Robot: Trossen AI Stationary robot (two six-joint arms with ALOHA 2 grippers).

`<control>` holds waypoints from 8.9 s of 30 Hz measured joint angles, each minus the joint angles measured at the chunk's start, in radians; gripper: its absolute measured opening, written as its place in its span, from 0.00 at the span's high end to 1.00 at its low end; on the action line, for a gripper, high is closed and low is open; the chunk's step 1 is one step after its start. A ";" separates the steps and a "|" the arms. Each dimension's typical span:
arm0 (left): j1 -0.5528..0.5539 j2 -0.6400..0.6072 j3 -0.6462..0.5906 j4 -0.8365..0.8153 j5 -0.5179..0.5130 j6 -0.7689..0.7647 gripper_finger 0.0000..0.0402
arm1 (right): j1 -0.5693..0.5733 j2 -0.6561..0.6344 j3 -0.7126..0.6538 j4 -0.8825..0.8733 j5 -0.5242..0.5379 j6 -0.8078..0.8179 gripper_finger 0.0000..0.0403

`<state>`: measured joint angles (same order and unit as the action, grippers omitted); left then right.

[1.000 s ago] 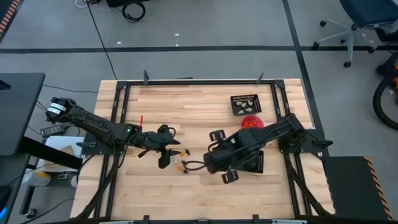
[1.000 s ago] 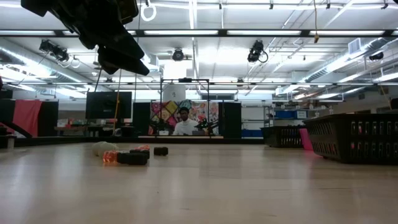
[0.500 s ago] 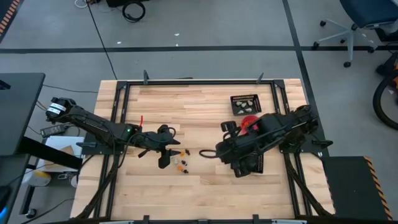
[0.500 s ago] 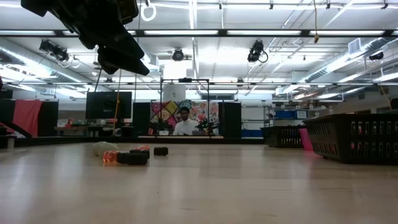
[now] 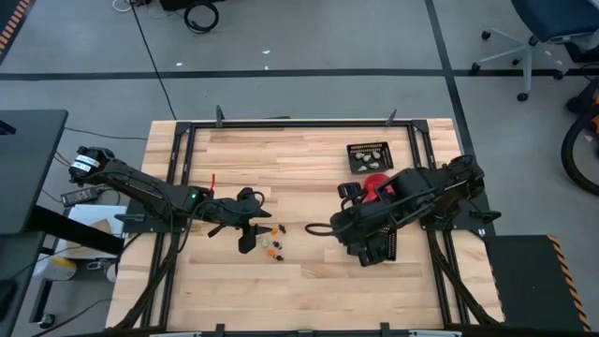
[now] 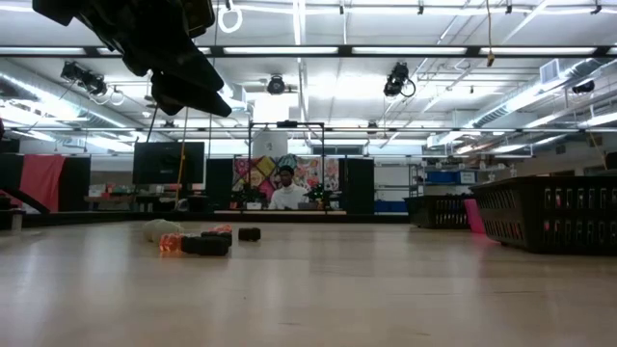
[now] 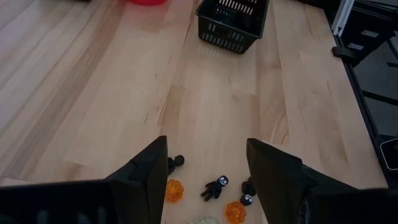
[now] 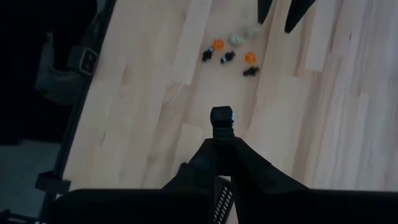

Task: Sort Halloween decoration
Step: Put the black skeleton toy into the bottom black bin

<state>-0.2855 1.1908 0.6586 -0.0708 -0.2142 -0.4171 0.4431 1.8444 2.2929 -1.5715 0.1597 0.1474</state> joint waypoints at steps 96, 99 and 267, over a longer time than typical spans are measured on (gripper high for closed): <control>0.001 0.000 0.000 0.011 -0.001 0.000 0.52 | -0.034 -0.363 -1.513 0.843 -0.154 0.439 0.87; 0.001 0.000 0.000 0.011 -0.001 0.000 0.52 | -0.034 -0.363 -1.513 0.844 -0.153 0.444 0.83; 0.003 0.000 0.000 -0.329 -0.062 -0.138 0.52 | -0.263 0.330 -0.462 0.724 0.018 -0.076 0.89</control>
<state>-0.2829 1.1904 0.6587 -0.3997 -0.2764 -0.5554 0.1799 2.1740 1.8305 -0.8479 0.1778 0.0715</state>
